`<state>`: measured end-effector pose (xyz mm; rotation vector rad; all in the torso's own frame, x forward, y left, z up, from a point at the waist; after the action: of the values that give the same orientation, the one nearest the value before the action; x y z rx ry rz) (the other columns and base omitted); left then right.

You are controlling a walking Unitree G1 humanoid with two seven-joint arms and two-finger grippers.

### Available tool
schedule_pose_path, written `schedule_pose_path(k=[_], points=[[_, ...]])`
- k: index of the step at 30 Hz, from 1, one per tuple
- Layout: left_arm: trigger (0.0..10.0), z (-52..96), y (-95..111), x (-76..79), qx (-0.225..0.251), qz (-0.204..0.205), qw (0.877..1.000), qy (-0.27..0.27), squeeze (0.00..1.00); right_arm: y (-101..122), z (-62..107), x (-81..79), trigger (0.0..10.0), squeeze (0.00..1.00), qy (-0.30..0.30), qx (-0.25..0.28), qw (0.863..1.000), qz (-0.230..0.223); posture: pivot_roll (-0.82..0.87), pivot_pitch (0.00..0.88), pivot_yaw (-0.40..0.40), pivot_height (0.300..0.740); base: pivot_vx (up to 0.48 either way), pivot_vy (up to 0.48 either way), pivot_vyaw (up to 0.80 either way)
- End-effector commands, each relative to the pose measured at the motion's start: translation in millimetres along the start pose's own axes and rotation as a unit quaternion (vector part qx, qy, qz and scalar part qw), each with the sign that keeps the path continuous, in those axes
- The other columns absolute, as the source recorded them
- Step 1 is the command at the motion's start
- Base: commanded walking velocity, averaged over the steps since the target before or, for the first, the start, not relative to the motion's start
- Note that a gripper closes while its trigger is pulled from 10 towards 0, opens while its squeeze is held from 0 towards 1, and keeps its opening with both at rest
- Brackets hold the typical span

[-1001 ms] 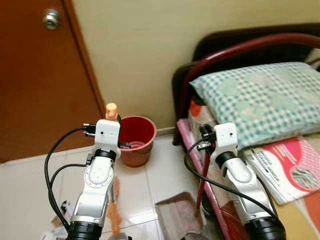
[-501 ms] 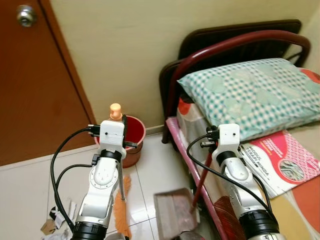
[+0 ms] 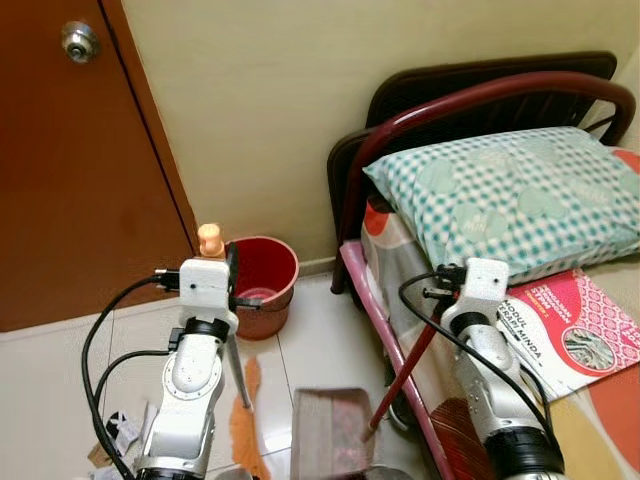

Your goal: Sweep floor

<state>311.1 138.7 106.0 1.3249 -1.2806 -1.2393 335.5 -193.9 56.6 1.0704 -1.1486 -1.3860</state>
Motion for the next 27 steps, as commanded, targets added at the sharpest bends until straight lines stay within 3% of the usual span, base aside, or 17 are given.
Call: schedule_pose_path(k=[1,8,27], points=[[10.0,3.9,-14,-5.0,-0.032,-0.008,0.999,0.005,0.00,5,1.7,3.4,10.0,0.00,-0.008,0.007,1.000,-0.007,0.00,0.000,0.001,0.740,0.000,0.000,0.00],[10.0,-4.8,-7,3.7,-0.022,-0.002,1.000,-0.003,0.00,4,7.0,1.6,10.0,0.00,-0.004,0.000,1.000,-0.007,-0.02,0.000,0.002,0.740,-0.228,0.000,0.00],[10.0,-5.1,-9,-2.5,-0.025,-0.012,1.000,-0.002,0.00,8,3.6,5.4,10.0,0.00,-0.008,-0.002,1.000,-0.003,-0.02,0.004,0.000,0.740,-0.300,0.000,0.00]])
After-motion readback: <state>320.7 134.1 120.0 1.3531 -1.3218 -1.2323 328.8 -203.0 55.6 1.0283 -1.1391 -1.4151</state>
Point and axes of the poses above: a point about 5 cm out from each wrist's last joint towards the gripper, its own z axis pointing back from the gripper into the wrist, its own y axis along the axis of the wrist's last joint, x = y × z, the point moved 5 cm from there along -z, pointing out of the wrist towards the gripper, and after that the axes turned 2 degrees about z, right-handed, at the moved point
